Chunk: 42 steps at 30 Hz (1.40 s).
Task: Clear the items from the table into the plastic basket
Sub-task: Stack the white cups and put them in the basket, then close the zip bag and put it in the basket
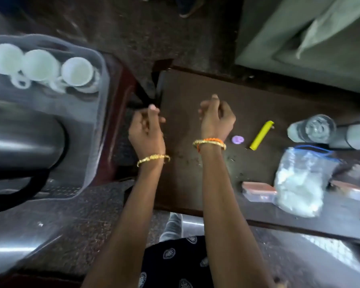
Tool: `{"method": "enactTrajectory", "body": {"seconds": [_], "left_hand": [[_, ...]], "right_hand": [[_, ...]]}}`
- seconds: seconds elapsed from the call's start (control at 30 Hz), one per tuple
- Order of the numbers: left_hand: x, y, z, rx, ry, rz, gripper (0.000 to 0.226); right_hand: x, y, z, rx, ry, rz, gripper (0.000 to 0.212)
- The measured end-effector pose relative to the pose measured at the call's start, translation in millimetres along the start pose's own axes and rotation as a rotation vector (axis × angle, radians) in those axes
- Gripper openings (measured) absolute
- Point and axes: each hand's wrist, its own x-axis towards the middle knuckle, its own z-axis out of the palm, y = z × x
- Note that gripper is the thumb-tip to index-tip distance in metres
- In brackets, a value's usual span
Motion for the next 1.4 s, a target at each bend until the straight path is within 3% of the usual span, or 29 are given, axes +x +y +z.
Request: {"method": "enactTrajectory", "body": {"seconds": [0.17,0.23,0.4,0.5,0.67,0.8,0.9,0.97,1.1,1.23,1.4], "left_hand": [[-109,-48,53,0.27,-0.46,-0.17,0.018],[-147,-62,74,0.401,-0.619,-0.164,0.015],[-226,-76,134,0.58,-0.846,-0.131,0.014],[-254,-81,178,0.623,-0.866,-0.089,0.02],[-272,-96,244,0.724,-0.841,-0.05,0.045],[-281,-107,269,0.826,-0.725,-0.019,0.041],[-285,-110,273,0.785,-0.673,-0.08,0.022],[-286,-110,271,0.731,-0.666,-0.06,0.008],[-288,-102,262,0.547,-0.683,-0.046,0.03],[-289,-92,249,0.409,-0.772,-0.113,0.033],[-279,-76,232,0.522,-0.805,-0.063,0.044]], "right_hand": [[19,43,-130,-0.148,0.211,0.099,0.034],[28,60,-175,-0.176,0.296,0.107,0.029],[73,88,-284,-0.28,0.53,0.027,0.015],[115,101,-345,-0.405,0.544,0.022,0.021],[172,119,-396,-0.549,0.247,0.14,0.025],[193,124,-407,-0.58,0.157,0.116,0.029],[195,124,-413,-0.495,0.159,0.098,0.01],[197,123,-419,-0.443,0.152,0.114,0.009],[195,118,-431,-0.369,0.078,0.087,0.016],[189,109,-438,-0.308,-0.117,0.057,0.028],[180,97,-445,-0.321,-0.181,0.026,0.032]]}}
